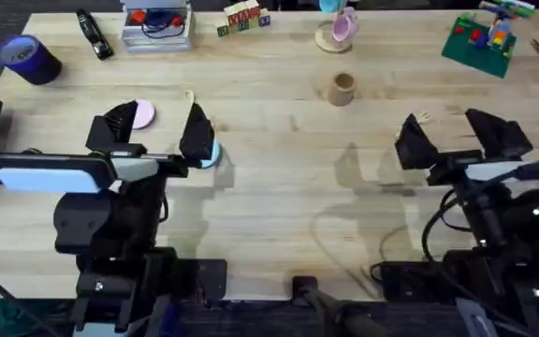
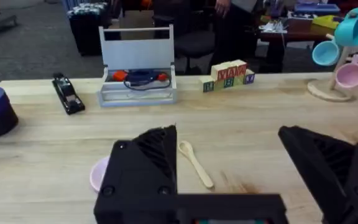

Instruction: Pick up a utensil and set it on the pink plate, then put the other utensil in the container.

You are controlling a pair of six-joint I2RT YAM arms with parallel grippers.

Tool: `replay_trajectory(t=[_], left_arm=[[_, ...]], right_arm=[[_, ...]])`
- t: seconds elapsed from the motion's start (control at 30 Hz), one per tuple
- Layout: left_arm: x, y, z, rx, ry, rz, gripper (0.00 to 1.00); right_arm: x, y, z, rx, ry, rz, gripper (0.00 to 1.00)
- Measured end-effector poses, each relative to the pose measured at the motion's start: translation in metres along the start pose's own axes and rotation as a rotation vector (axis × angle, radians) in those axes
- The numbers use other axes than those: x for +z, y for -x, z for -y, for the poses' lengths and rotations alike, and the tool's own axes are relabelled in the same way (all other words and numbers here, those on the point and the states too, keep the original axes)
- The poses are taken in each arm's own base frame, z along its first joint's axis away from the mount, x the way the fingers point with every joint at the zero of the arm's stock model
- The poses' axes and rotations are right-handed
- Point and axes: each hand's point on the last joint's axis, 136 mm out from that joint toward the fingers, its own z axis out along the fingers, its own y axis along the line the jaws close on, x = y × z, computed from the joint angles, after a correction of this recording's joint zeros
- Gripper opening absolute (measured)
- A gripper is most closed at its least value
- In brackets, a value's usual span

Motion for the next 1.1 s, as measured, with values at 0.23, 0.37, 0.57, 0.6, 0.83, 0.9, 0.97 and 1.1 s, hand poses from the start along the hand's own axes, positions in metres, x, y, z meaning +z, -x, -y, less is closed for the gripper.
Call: replay_trajectory(t=[0.23, 0.37, 0.57, 0.6, 0.83, 0.9, 0.97, 1.1], left_arm=[[-0.008, 0.017, 0.000, 0.000, 0.000, -0.039, 0.995], [-0.024, 0.053, 0.000, -0.001, 0.000, -0.040, 0.995], [-0.058, 0.099, 0.001, -0.020, 0.001, -0.075, 0.995], [-0.063, 0.106, 0.001, -0.023, 0.001, -0.082, 0.995], [-0.074, 0.139, 0.001, -0.037, 0.004, -0.224, 0.993], [-0.070, 0.142, 0.001, -0.038, 0.005, -0.284, 0.993], [-0.067, 0.144, 0.001, -0.038, 0.006, -0.349, 0.993], [-0.056, 0.150, 0.001, -0.050, 0.011, -0.472, 0.993]], right_arm=[[-0.008, 0.012, -0.001, -0.005, 0.005, -0.029, 0.996], [-0.025, 0.049, -0.002, -0.006, 0.008, -0.014, 0.995], [-0.053, 0.090, -0.002, -0.006, 0.008, -0.023, 0.995], [-0.055, 0.094, -0.002, -0.005, 0.008, -0.035, 0.995], [-0.061, 0.119, -0.002, 0.001, 0.010, -0.142, 0.995], [-0.061, 0.124, -0.002, 0.003, 0.011, -0.183, 0.995], [-0.059, 0.130, -0.002, 0.005, 0.012, -0.227, 0.995], [-0.056, 0.145, -0.002, 0.009, 0.014, -0.307, 0.995]])
